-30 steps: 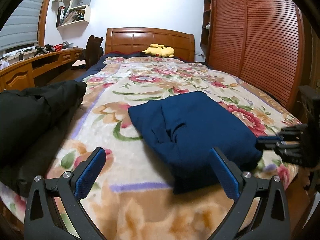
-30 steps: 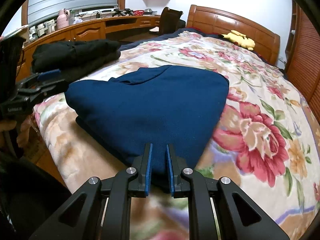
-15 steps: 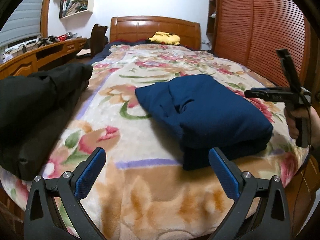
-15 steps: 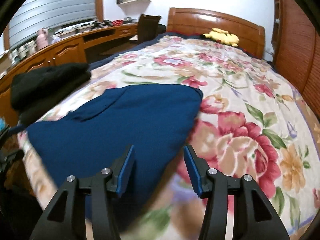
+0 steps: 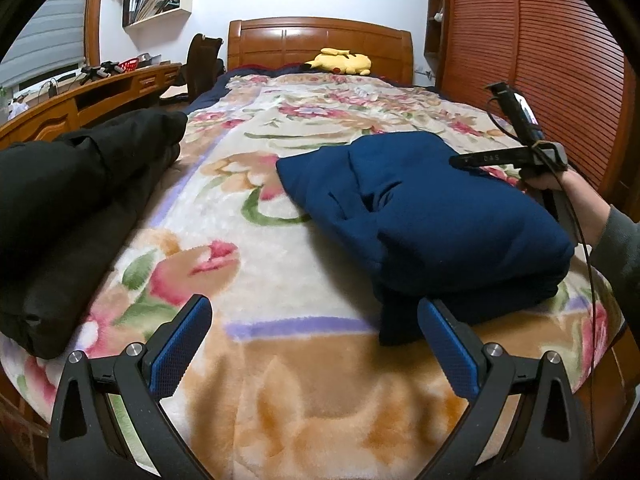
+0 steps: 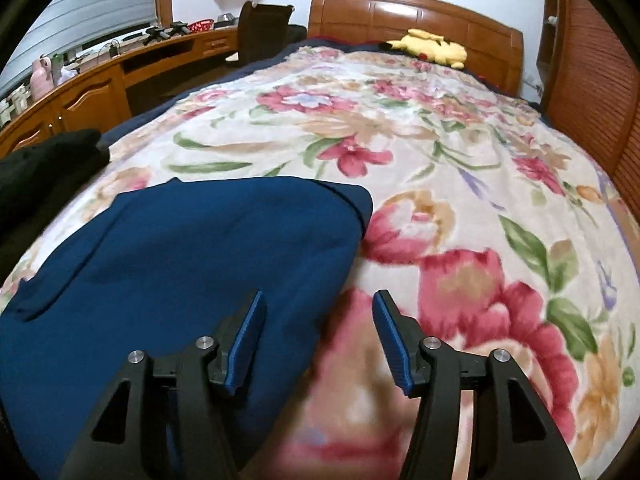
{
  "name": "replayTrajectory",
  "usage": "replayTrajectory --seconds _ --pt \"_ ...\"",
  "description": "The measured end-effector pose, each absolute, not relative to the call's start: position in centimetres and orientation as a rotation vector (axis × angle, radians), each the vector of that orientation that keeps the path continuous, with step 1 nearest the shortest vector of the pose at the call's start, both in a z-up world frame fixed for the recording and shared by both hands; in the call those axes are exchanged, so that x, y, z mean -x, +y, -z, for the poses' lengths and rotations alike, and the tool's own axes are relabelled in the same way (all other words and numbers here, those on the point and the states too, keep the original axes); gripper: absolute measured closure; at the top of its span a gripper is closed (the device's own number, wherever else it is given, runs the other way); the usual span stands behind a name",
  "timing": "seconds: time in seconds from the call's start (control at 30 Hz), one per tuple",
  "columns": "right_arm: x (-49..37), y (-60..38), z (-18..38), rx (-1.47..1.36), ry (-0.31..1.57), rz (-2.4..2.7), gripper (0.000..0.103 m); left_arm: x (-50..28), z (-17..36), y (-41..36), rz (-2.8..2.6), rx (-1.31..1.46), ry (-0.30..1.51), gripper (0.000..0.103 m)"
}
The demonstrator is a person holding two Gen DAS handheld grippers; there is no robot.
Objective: Fold large clothes
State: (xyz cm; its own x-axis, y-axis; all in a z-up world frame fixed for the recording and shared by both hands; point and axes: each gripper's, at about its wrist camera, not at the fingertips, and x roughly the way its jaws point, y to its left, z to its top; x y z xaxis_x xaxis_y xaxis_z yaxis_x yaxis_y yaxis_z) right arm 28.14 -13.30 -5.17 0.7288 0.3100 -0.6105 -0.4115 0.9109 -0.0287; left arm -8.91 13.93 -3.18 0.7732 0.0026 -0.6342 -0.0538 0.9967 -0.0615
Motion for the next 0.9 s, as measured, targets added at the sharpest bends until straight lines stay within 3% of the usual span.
replayTrajectory --seconds 0.47,0.53,0.67,0.77,0.9 --pt "-32.8 -13.3 7.0 0.092 0.719 -0.409 0.018 8.9 3.3 13.1 0.015 0.08 0.707 0.002" --pt "-33.2 -13.6 7.3 0.065 0.732 -0.422 0.015 8.8 3.5 13.3 0.043 0.116 0.72 0.011" --pt "-33.7 -14.0 7.6 0.029 0.754 -0.444 0.015 8.5 4.1 13.0 0.07 0.14 0.748 0.04" --pt "-34.1 -14.2 7.9 0.007 0.772 -0.466 0.015 8.3 4.1 12.6 0.098 0.161 0.75 0.054" --pt "-34.6 -14.7 8.3 -0.036 0.79 -0.508 0.016 8.0 4.0 11.8 0.112 0.161 0.753 0.059"
